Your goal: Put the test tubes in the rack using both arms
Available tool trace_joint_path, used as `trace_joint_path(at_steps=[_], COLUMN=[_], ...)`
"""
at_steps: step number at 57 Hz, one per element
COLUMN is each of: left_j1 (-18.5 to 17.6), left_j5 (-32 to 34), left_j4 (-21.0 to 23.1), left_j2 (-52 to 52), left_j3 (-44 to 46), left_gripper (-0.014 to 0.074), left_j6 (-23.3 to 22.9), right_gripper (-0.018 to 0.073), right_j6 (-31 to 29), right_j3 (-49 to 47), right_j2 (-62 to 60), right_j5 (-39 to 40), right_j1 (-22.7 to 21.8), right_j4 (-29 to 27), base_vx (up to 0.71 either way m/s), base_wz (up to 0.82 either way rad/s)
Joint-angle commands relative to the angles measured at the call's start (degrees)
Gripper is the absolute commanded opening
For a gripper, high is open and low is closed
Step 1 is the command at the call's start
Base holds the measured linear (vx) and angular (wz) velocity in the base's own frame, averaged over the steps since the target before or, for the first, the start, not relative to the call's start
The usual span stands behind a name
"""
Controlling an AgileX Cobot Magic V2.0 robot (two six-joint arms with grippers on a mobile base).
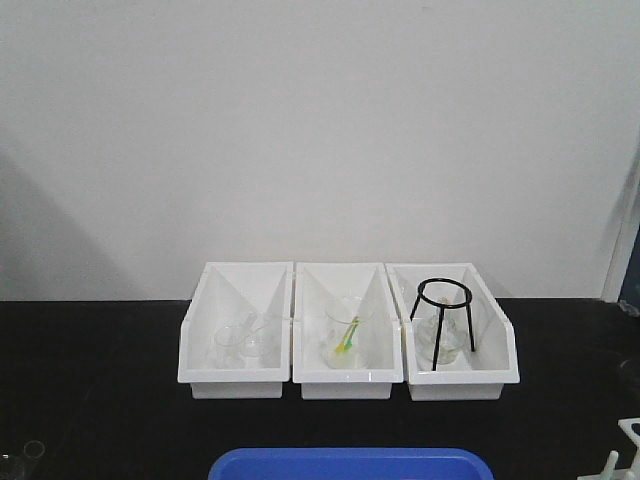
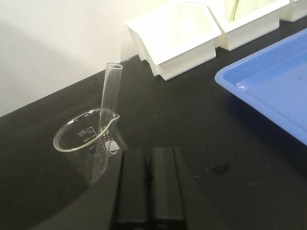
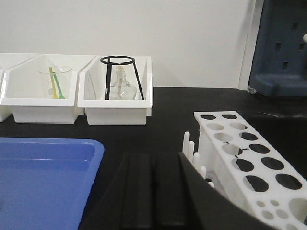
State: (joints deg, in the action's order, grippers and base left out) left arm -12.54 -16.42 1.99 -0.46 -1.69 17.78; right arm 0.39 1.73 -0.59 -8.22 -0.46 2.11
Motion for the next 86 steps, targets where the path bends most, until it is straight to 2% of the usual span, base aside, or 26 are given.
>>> trace_joint_path(at_steps=[1, 10, 14, 19, 28, 35, 46, 63, 69, 74, 80, 86], left_j1=[-0.03, -0.03, -0.03, -0.03, -0.03, -0.03, -0.03, -0.03, -0.03, -0.03, -0.03, -0.03], left_j5=[5.32, 6.43, 7.08, 7.74, 8.5, 11.89, 18.95, 24.76, 28.66, 31.36, 32.21, 31.76], left_j4=[0.0, -0.01, 0.13, 0.82, 7.01, 7.74, 16.1, 16.09, 16.56, 19.37, 23.06, 23.09], left_j2=[-1.06, -1.06, -1.06, -1.06, -1.06, -1.06, -1.06, -1.06, -1.06, -1.06, -0.43, 4.44], left_j3=[-1.52, -1.52, -1.52, -1.52, -1.52, -1.52, -1.52, -1.52, -1.24, 0.58, 5.22, 12.11], left_gripper=[-0.0015, -0.0015, -0.0015, -0.0015, -0.0015, -0.0015, -0.0015, -0.0015, -0.0015, -0.0015, -0.0015, -0.0015], left_j6=[1.41, 8.32, 9.75, 9.21, 4.32, 3.96, 2.53, 2.53, 2.48, 2.48, 2.72, 4.87], right_gripper=[-0.0004, -0.0004, -0.0004, -0.0004, -0.0004, -0.0004, -0.0004, -0.0004, -0.0004, -0.0004, -0.0004, -0.0004], right_j6=[-0.39, -0.39, -0.39, -0.39, -0.39, -0.39, -0.39, -0.39, -0.39, -0.39, -0.39, -2.3], right_j3=[0.64, 0.64, 0.64, 0.64, 0.64, 0.64, 0.64, 0.64, 0.57, -0.3, -5.74, -15.02], right_j2=[-0.43, -0.43, -0.43, -0.43, -0.43, -0.43, -0.43, -0.43, -0.43, -0.43, -0.06, 4.1], right_j5=[5.81, 7.82, 9.73, 11.23, 12.68, 12.62, 12.62, 13.14, 17.21, 23.65, 25.94, 23.18], right_j1=[-0.24, -0.24, -0.24, -0.24, -0.24, -0.24, -0.24, -0.24, -0.24, -0.24, -0.24, -0.24], right_j4=[0.56, 0.56, 0.56, 0.56, 0.56, 0.56, 0.56, 0.54, 0.54, 0.54, 0.59, 0.7], base_vx=[0.0, 0.0, 0.0, 0.0, 0.0, 0.0, 0.0, 0.0, 0.0, 0.0, 0.0, 0.0], base_wz=[0.0, 0.0, 0.0, 0.0, 0.0, 0.0, 0.0, 0.0, 0.0, 0.0, 0.0, 0.0])
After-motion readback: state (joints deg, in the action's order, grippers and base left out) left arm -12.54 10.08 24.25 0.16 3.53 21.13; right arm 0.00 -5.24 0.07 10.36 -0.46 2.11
